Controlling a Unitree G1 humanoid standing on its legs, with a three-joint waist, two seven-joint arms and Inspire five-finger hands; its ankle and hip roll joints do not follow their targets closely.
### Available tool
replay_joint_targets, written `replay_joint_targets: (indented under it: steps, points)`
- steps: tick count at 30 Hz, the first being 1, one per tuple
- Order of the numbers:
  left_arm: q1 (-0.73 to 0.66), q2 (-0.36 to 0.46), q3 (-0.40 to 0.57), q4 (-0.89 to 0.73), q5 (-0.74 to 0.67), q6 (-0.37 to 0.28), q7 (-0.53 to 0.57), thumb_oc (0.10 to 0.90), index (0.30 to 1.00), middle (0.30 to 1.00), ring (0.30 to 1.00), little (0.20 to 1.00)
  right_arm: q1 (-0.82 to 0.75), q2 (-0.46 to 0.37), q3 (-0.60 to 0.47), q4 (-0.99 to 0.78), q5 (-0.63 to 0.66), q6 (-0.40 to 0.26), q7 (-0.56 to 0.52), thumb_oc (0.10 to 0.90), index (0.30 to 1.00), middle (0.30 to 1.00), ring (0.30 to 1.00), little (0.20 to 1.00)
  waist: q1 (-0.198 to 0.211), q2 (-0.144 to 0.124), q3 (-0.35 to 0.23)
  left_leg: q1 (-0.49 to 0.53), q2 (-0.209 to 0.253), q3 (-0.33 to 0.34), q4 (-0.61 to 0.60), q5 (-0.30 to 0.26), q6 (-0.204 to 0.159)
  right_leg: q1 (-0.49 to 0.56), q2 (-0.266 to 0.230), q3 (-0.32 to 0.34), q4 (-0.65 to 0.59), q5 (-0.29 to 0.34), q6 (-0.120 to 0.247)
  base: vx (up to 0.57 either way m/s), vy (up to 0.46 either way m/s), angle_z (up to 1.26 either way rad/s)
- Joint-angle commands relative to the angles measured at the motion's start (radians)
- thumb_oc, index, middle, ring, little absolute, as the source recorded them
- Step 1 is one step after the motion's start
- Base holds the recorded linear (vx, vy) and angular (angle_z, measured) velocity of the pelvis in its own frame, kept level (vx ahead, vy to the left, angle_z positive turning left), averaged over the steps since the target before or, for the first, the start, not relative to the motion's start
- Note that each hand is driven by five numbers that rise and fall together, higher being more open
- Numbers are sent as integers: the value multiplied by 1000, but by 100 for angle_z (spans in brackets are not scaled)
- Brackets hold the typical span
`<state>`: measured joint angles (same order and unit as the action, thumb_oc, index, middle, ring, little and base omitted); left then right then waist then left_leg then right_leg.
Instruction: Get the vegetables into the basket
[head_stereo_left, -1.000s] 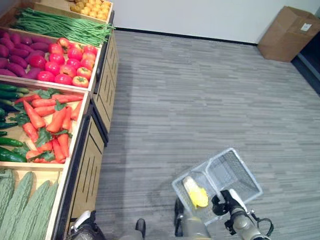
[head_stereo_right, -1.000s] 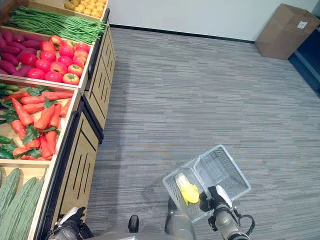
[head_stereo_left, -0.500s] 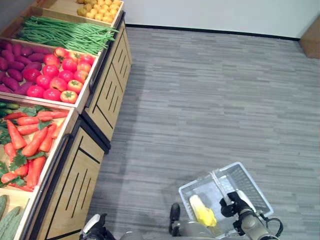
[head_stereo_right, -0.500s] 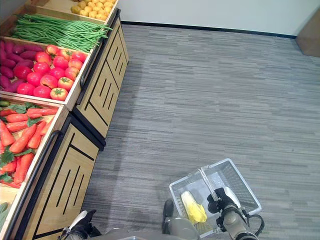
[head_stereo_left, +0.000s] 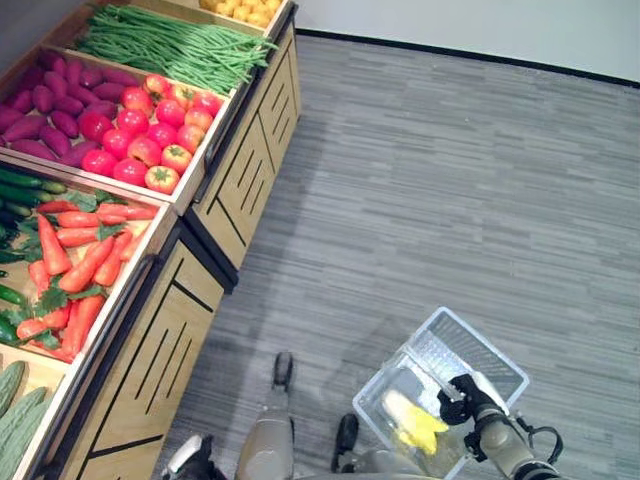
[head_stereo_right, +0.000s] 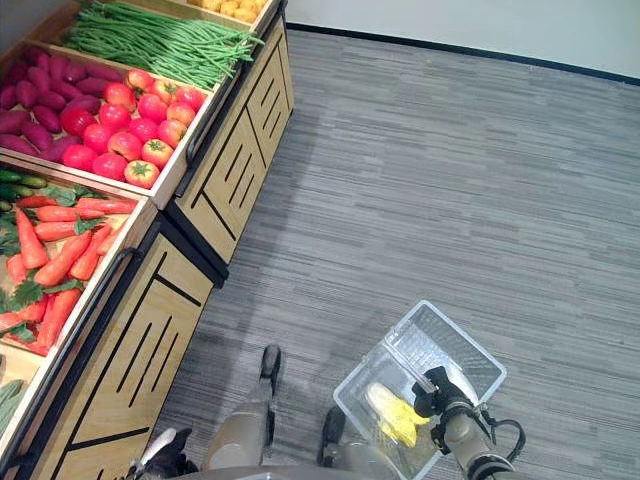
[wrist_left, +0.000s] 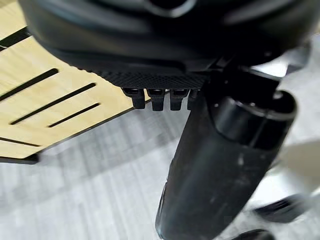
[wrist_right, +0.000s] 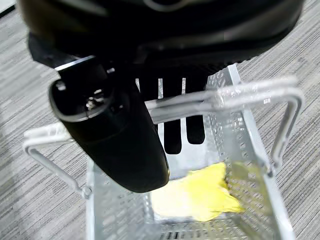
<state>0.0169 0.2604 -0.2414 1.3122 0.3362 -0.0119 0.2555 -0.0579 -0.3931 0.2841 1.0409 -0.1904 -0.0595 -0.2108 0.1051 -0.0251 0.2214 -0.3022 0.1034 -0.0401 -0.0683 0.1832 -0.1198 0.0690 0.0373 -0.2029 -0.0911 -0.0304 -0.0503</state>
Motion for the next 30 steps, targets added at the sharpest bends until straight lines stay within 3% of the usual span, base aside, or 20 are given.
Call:
replay_joint_targets:
  steps: [1,4,6,7,9,11,14,15,17,20,22,23,26,30]
  points:
    - [-12,62,-15,-8,55,-1,18,900,1000,1000,1000,1000,20,-73,-47,-116,-11,-46,-38,400,300,300,300,300,-7,-26,-56,55,-9,44,37,19,28,-6,-118,74,135,-31,162,235,232,-45]
    - [-14,72,-2,10,58,6,10,900,1000,1000,1000,1000,26,-46,-47,-96,-18,-39,-29,400,300,300,300,300,-5,-52,-73,76,-35,58,63,-23,62,-9,-159,96,176,-19,188,202,208,-26]
    - [-14,72,-2,10,58,6,10,900,1000,1000,1000,1000,27,-46,-47,-96,-18,-39,-29,400,300,300,300,300,-5,-52,-73,76,-35,58,63,-23,62,-9,-159,96,176,-19,188,163,218,4]
    - [-20,85,13,11,51,10,5,900,1000,1000,1000,1000,30,-16,-46,-74,-24,-28,-19,400,300,300,300,300,-2,-87,-88,92,-83,80,102,-88,100,-15,-219,118,208,80,223,262,352,-1]
    - [-22,90,14,7,51,12,6,900,1000,1000,1000,1000,24,-10,-47,-63,-20,-26,-21,400,300,300,300,300,4,-94,-89,93,-93,83,114,-104,108,-25,-230,126,223,106,230,192,294,-2]
    - [-35,102,25,-9,32,14,12,900,1000,1000,1000,1000,3,1,-39,-67,-16,-20,-22,400,300,300,300,300,8,-99,-84,118,-116,85,104,-119,134,-75,-249,133,334,211,241,160,318,-27]
    - [-41,108,35,-16,11,13,10,900,1000,1000,1000,1000,-2,12,-35,-62,-6,-20,-22,400,300,300,300,300,8,-89,-82,145,-120,66,82,-122,144,-109,-232,139,410,218,234,170,211,15]
    - [-49,110,41,-10,-10,8,7,900,1000,1000,1000,1000,-7,25,-31,-39,4,-18,-23,400,300,300,300,300,-2,-85,-74,203,-129,43,54,-136,155,-158,-225,121,422,243,217,195,146,46]
    - [-48,108,38,-11,-11,7,6,900,1000,1000,1000,1000,-9,29,-31,-17,4,-17,-21,400,300,300,300,300,-6,-79,-69,229,-132,18,53,-149,156,-188,-230,93,390,233,212,254,96,34]
    - [-51,109,35,-4,-8,7,5,900,1000,1000,1000,1000,-7,31,-31,-11,7,-19,-21,400,300,300,300,300,-18,-74,-59,252,-135,-14,60,-164,155,-218,-214,101,355,217,209,236,-10,53]
    - [-68,108,26,6,-9,5,4,900,1000,1000,1000,1000,-10,35,-22,3,15,-21,-20,400,300,300,300,300,-44,-75,-43,287,-150,-79,77,-191,151,-269,-180,156,262,204,211,291,-70,73]
    - [-68,107,26,6,-9,5,4,900,1000,1000,1000,1000,-11,35,-22,4,15,-22,-21,400,300,300,300,300,-46,-73,-40,291,-148,-81,78,-194,150,-264,-179,152,261,201,211,191,-74,93]
    - [-99,108,11,12,-6,1,5,900,1000,1000,1000,1000,-23,39,-12,23,15,-20,-22,400,300,300,300,300,-65,-73,-32,321,-159,-168,86,-217,140,-334,-165,229,166,223,224,265,-101,91]
    - [-113,107,11,33,-17,-1,8,900,1000,1000,1000,1000,-9,44,-15,63,19,-16,-21,400,300,300,300,300,-83,-80,-29,345,-174,-287,93,-243,125,-338,-146,310,127,241,243,248,-147,112]
